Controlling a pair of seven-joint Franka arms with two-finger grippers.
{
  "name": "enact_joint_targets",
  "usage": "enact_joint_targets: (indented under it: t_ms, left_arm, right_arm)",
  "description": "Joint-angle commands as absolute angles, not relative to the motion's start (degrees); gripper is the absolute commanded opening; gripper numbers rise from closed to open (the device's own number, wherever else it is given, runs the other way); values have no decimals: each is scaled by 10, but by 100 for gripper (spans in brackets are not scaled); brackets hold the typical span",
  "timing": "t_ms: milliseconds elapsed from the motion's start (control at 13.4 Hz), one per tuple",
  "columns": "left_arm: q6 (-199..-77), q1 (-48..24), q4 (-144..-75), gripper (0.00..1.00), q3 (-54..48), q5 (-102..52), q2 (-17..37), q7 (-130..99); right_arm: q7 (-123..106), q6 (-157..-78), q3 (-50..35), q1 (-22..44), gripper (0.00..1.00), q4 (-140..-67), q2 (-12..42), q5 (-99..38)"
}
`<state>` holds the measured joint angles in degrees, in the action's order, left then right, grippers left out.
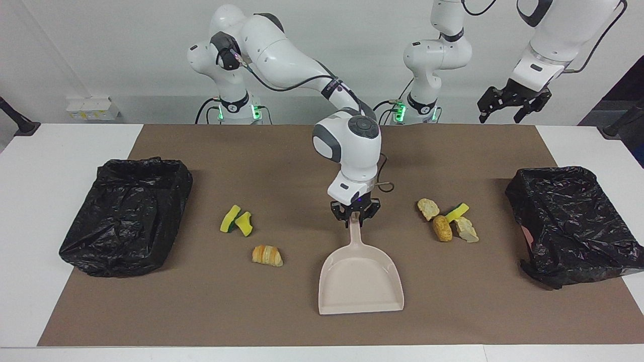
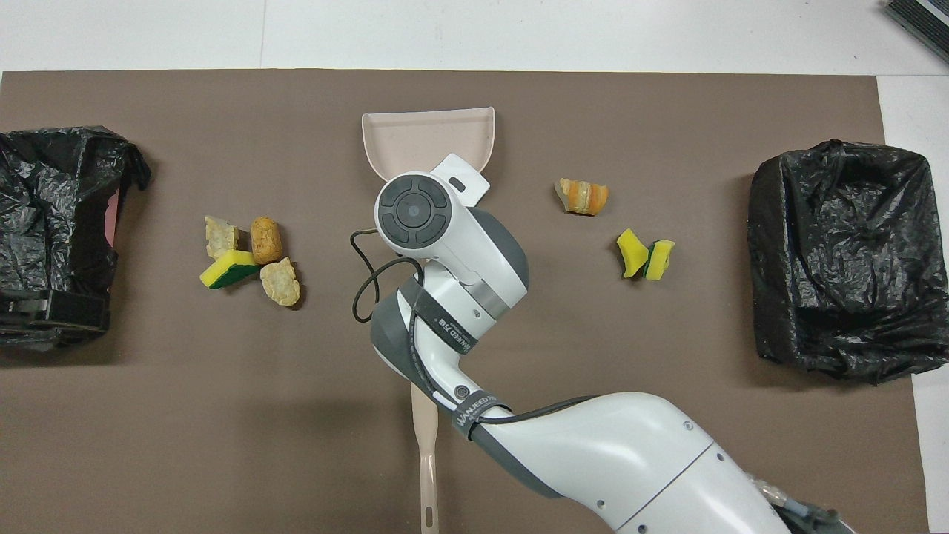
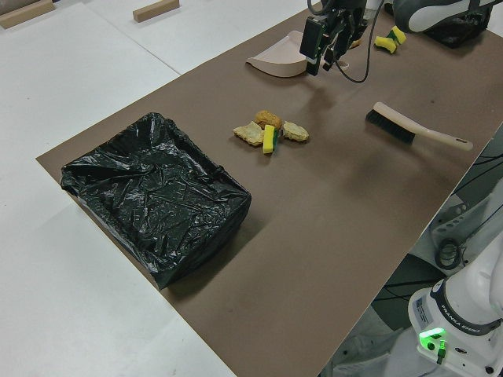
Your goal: Sweep and dump trash in bin
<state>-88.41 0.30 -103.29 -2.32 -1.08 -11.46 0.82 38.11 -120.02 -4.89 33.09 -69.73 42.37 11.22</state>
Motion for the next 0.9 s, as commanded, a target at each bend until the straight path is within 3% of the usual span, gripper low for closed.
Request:
enact_joint_targets:
  t_ms: [0, 299, 599, 823]
  left_arm:
    - [-900, -1, -1055, 100, -21, -14, -133, 9]
    - [-907, -9, -1085, 100, -25, -14, -144, 11]
    - [-957, -105, -1203, 100, -25, -15, -207, -9]
    - [-996, -195, -1255, 100, -25, -21, -212, -100]
  right_arm:
    - [384, -1186, -55, 321, 0, -689, 412, 124]
    - [350, -1185, -55, 302, 0, -738, 335, 116]
    - [188, -1135, -61, 258, 0, -806, 240, 86]
    - [58, -1052, -62, 221, 0, -808, 205, 75]
